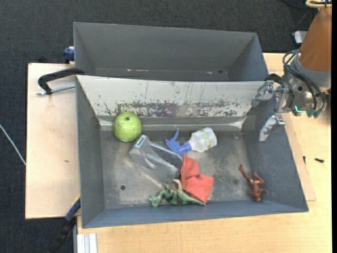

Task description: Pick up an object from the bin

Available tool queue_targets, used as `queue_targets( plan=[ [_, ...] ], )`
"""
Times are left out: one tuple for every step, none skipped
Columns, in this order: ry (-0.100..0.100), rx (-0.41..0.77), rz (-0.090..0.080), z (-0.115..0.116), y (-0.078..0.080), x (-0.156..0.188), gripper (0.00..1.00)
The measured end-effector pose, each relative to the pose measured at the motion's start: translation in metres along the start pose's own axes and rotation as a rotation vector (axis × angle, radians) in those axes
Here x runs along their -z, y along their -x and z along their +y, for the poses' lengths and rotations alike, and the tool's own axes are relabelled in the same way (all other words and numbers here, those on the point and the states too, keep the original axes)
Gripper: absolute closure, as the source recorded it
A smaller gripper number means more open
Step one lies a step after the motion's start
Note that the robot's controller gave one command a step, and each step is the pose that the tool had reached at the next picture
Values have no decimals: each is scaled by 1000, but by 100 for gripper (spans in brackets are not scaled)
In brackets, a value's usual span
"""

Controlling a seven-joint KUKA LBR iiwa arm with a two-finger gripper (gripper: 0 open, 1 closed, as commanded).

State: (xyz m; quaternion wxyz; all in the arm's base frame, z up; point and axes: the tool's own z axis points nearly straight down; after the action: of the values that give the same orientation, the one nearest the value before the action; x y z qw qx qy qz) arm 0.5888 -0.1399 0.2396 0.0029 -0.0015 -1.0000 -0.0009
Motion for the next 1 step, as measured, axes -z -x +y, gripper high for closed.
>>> queue_targets(
  plan=[
    [-2,3,-9,1,1,5,0]
  ],
)
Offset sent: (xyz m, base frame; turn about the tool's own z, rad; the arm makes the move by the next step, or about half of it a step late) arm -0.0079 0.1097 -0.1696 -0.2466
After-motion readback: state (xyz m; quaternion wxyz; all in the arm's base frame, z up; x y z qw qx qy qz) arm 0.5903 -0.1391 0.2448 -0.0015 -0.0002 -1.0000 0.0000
